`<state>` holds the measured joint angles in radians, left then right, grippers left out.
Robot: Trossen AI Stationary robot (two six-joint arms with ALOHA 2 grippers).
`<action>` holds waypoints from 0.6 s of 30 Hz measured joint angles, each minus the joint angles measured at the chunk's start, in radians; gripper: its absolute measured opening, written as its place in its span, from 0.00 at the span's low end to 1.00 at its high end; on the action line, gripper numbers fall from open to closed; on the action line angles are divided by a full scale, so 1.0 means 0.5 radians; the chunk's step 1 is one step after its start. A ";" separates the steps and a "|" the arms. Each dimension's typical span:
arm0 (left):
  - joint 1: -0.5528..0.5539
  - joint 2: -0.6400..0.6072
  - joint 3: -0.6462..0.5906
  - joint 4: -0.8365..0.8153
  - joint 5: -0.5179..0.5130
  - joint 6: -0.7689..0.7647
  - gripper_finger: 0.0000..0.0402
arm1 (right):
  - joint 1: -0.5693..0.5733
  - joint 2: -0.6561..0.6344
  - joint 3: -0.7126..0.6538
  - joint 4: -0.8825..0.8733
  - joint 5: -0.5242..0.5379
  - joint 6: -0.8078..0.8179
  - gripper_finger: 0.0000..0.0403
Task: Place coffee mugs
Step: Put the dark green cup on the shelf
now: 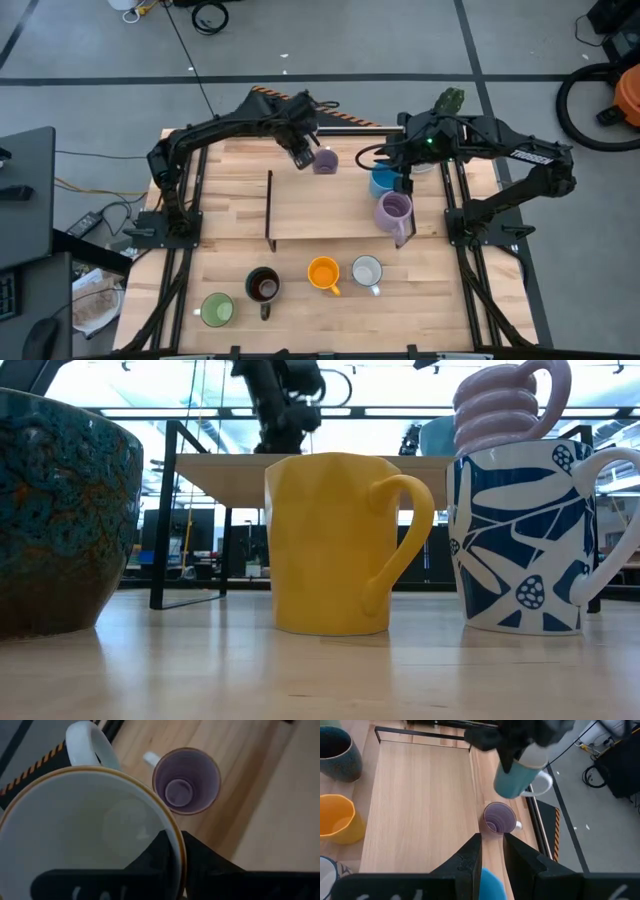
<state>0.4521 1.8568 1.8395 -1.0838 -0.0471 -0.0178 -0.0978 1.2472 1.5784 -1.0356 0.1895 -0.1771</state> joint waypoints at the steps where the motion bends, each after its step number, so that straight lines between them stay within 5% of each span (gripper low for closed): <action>1: -0.007 0.000 0.055 -0.047 -0.002 0.014 0.08 | 0.000 -0.006 0.000 0.000 0.000 0.001 0.21; 9: -0.108 -0.001 0.377 -0.248 0.224 0.050 0.08 | 0.000 -0.064 0.000 -0.018 0.000 0.046 0.21; 18: -0.315 -0.002 0.415 -0.150 0.447 0.006 0.08 | 0.000 -0.123 0.001 -0.049 0.000 0.087 0.21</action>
<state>0.2946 1.8557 2.0472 -1.1588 0.1763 -0.0148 -0.0978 1.1856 1.5787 -1.0604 0.1898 -0.1333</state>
